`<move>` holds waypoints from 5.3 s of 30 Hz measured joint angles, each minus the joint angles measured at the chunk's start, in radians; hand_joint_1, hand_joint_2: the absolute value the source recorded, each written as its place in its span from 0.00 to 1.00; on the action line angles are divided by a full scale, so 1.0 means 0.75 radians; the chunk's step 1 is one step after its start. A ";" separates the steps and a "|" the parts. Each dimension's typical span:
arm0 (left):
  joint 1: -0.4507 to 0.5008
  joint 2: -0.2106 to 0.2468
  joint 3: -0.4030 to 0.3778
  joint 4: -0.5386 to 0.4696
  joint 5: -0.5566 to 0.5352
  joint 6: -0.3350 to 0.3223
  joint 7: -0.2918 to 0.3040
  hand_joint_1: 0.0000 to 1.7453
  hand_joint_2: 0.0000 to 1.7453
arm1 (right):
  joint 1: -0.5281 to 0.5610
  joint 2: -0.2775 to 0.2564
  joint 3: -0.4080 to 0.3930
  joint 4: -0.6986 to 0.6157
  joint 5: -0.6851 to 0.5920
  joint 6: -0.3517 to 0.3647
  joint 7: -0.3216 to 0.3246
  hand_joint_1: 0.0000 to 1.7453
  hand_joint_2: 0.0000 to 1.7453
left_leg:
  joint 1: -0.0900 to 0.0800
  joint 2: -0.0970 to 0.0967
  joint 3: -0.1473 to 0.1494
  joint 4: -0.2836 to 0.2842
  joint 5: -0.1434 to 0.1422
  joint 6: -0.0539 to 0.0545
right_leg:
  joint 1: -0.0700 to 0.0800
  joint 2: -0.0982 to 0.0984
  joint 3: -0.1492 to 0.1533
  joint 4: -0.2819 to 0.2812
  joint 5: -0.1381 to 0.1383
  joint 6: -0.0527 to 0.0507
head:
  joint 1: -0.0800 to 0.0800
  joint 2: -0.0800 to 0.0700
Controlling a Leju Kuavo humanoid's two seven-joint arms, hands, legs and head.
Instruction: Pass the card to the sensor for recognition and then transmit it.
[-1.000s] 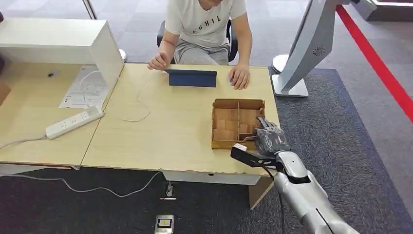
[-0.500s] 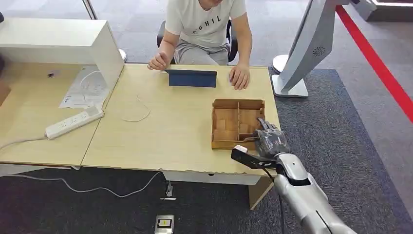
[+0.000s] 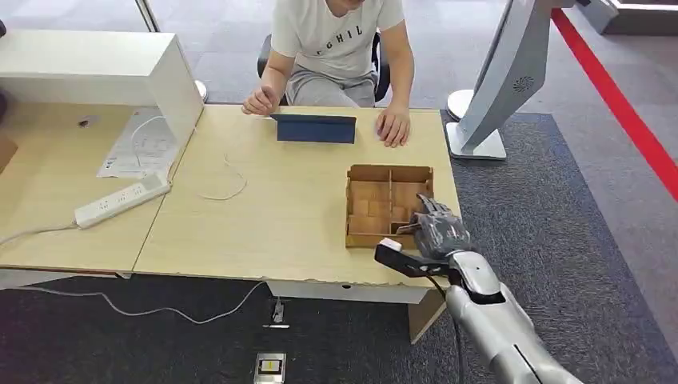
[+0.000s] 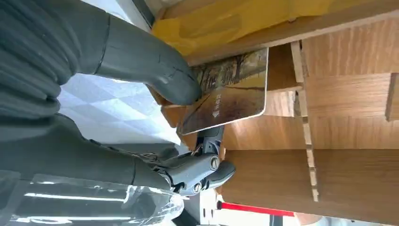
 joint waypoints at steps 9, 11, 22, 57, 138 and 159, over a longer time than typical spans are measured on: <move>0.001 -0.004 0.000 0.000 0.017 0.002 0.009 0.00 0.00 | -0.031 0.023 0.004 -0.001 0.001 0.007 -0.017 1.00 1.00 | 0.000 0.000 -0.001 0.000 0.000 0.000 | 0.000 0.000 0.000 0.000 0.000 0.000 | 0.000 0.000; 0.001 -0.004 0.000 0.000 0.018 0.002 0.009 0.00 0.00 | -0.042 0.027 0.005 -0.008 0.001 0.007 -0.023 1.00 1.00 | 0.000 0.000 -0.001 0.000 0.000 0.000 | 0.000 0.000 0.000 0.000 0.000 0.000 | 0.000 0.000; 0.002 -0.009 0.000 0.000 0.037 0.010 0.025 0.00 0.00 | -0.087 0.045 0.007 -0.043 -0.007 0.020 -0.030 1.00 1.00 | 0.000 0.000 0.000 0.000 0.000 0.000 | 0.000 0.000 0.000 0.000 0.000 0.000 | 0.000 0.000; 0.003 -0.038 0.002 -0.001 0.066 0.030 0.109 0.00 0.00 | -0.136 0.087 0.039 -0.249 0.021 0.124 -0.001 1.00 1.00 | 0.000 0.000 0.000 0.000 0.000 0.000 | 0.000 0.000 -0.001 0.000 0.000 0.000 | 0.000 0.000; 0.002 -0.003 -0.036 -0.001 -0.068 -0.072 0.047 0.00 0.00 | -0.392 -0.024 0.006 0.117 0.062 -0.094 0.020 0.00 0.00 | 0.000 0.000 0.000 0.000 0.000 0.000 | 0.000 0.000 -0.001 0.000 0.001 0.000 | 0.000 0.000; 0.023 0.018 -0.036 -0.001 -0.004 -0.020 0.020 0.00 0.00 | 0.134 -0.895 -0.305 0.385 -0.328 -0.181 0.289 0.00 0.00 | 0.001 -0.015 0.011 0.001 -0.016 0.012 | 0.000 -0.010 0.026 -0.016 -0.010 0.012 | -0.001 0.000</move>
